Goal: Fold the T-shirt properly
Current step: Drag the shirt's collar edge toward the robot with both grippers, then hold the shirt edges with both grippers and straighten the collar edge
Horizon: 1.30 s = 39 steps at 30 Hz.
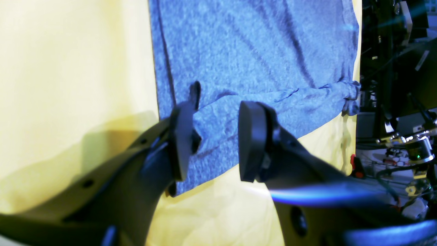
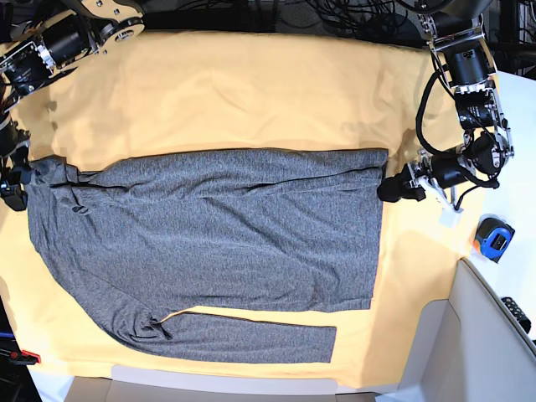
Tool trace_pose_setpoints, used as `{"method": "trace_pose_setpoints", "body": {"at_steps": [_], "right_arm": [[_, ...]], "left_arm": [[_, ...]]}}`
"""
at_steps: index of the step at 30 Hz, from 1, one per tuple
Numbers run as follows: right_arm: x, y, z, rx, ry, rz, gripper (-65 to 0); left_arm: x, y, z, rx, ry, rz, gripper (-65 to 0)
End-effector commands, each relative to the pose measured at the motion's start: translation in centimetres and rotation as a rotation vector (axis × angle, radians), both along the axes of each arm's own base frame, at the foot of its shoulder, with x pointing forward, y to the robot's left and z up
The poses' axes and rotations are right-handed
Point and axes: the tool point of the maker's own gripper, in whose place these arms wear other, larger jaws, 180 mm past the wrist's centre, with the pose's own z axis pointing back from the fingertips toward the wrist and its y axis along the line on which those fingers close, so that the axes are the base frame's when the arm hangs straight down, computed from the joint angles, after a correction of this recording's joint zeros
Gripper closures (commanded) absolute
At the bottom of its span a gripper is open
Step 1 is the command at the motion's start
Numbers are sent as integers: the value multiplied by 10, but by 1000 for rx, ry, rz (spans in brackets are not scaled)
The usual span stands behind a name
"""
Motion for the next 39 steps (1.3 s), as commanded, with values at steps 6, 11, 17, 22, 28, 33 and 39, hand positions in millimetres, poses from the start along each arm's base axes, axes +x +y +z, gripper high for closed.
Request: {"method": "trace_pose_setpoints", "body": {"at_steps": [6,11,17,22,28,33,39], "right_arm": [[-41,-4,-29,84,20,-111,-406],[-42,-8,-30,84,21,-127,-406],[-37,-19,-52,130,23,-208,-406],[-31,-20,-72,185,40,-226,-406],[-10,-15,-67,178,24,-215,-406],[7,-13,-59,148,4,-211,-406],[20,-14,-54,103,-1,-221,-406]], "left_arm": [[9,5,14,4,-47,2,-219],[8,5,14,4,-45,2,-219],[8,4,13,2,-43,1,-218],[8,5,13,4,-42,1,-218],[3,4,9,3,-30,0,-218],[3,4,9,3,-30,0,-218],[3,4,9,3,-30,0,-218]]}}
